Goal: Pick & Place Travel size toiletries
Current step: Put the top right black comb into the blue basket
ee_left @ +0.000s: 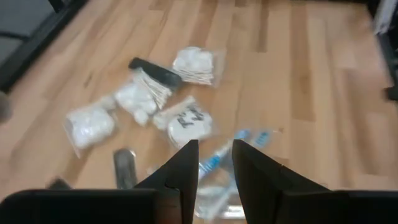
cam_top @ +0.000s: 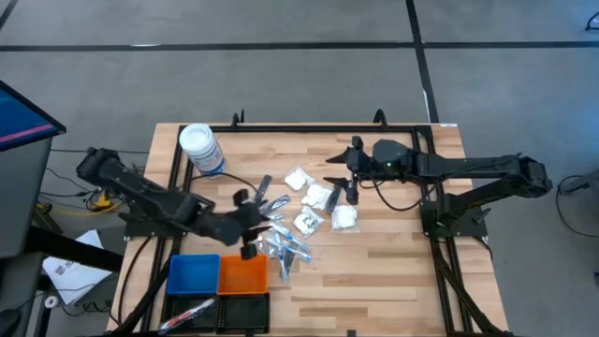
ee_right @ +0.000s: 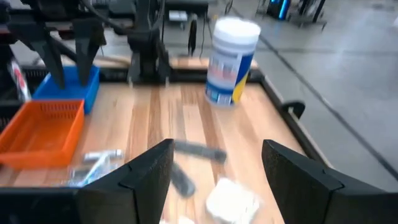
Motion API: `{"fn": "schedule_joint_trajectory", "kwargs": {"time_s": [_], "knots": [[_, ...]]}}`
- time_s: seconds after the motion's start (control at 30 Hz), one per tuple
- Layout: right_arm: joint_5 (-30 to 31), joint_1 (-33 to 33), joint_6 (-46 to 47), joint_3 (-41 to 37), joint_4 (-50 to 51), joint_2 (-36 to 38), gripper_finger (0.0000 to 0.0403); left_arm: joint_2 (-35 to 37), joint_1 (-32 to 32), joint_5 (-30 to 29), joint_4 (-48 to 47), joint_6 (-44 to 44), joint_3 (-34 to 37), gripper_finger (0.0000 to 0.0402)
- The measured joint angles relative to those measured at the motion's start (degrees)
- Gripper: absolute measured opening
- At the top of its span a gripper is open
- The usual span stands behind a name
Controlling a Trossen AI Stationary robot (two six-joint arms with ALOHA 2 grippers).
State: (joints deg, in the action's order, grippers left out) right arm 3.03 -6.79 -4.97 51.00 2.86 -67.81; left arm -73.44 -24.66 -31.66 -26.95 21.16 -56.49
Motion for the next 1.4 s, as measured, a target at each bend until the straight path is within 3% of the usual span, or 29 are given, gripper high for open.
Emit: {"fn": "schedule_joint_trajectory", "kwargs": {"time_s": [0.13,0.33,0.8,1.0,1.23,1.4], "knots": [[0.0,0.0,0.68,-0.02,2.23,0.0,0.024,-4.93,0.69,-0.91,2.21,-5.99,0.0,0.0092],[0.0,0.0,2.03,-0.02,4.66,0.01,0.024,-8.84,0.59,-7.86,7.65,-11.16,0.0,0.0092],[0.0,0.0,2.03,-0.01,5.5,0.02,0.024,-10.09,4.51,-8.88,18.97,-14.65,0.22,0.0092],[0.0,-0.26,2.01,0.0,5.24,0.02,0.024,-11.59,8.03,-4.32,38.29,-17.99,9.26,0.0092],[-0.01,-4.18,2.57,0.06,4.69,-1.45,0.0229,-10.37,9.23,-3.66,77.39,-24.05,26.48,0.0092],[0.0,-8.86,1.97,0.0,1.48,-5.89,0.021,-10.17,10.74,-3.77,86.96,-25.73,31.32,0.0092]]}}
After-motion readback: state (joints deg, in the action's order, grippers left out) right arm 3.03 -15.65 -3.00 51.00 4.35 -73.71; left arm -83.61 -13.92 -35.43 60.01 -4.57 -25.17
